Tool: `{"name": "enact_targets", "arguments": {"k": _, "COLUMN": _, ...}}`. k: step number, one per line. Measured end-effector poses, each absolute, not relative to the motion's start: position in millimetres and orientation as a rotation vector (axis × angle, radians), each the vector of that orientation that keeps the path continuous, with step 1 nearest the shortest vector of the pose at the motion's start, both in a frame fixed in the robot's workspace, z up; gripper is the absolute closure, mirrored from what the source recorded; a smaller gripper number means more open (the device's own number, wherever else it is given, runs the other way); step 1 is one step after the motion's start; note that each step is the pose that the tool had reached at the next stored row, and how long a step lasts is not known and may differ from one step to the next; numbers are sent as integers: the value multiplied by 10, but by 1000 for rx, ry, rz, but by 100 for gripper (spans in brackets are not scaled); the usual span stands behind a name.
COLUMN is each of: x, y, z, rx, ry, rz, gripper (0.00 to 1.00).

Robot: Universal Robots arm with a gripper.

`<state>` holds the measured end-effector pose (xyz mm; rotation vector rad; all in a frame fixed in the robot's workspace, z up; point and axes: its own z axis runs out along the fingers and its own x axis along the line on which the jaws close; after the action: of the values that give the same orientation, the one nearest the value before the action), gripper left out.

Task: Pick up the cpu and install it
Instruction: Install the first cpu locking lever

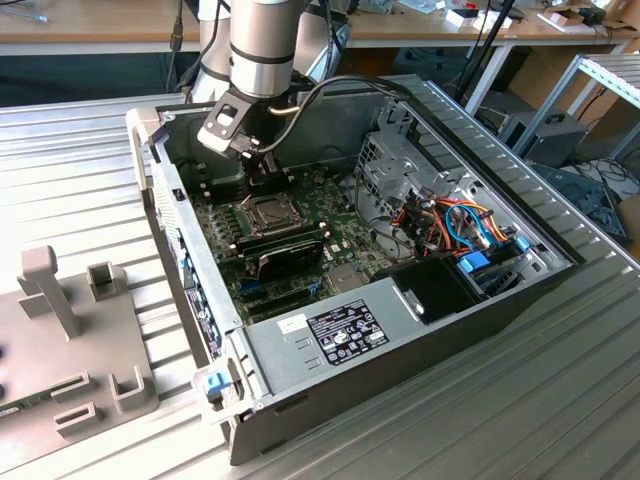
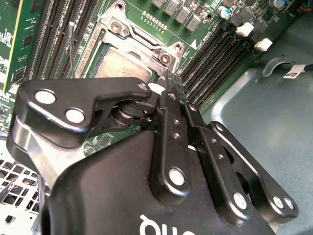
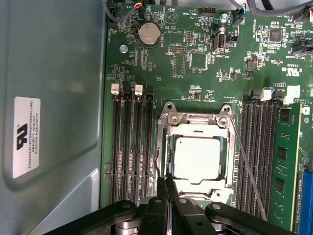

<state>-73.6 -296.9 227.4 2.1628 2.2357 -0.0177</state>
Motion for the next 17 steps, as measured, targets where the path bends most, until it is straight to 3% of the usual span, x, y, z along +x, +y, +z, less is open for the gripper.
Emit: {"name": "enact_targets", "arguments": {"k": 17, "x": -898, "y": -3008, "z": 2287, "rx": 2158, "ry": 2230, "rz": -4, "gripper": 89}}
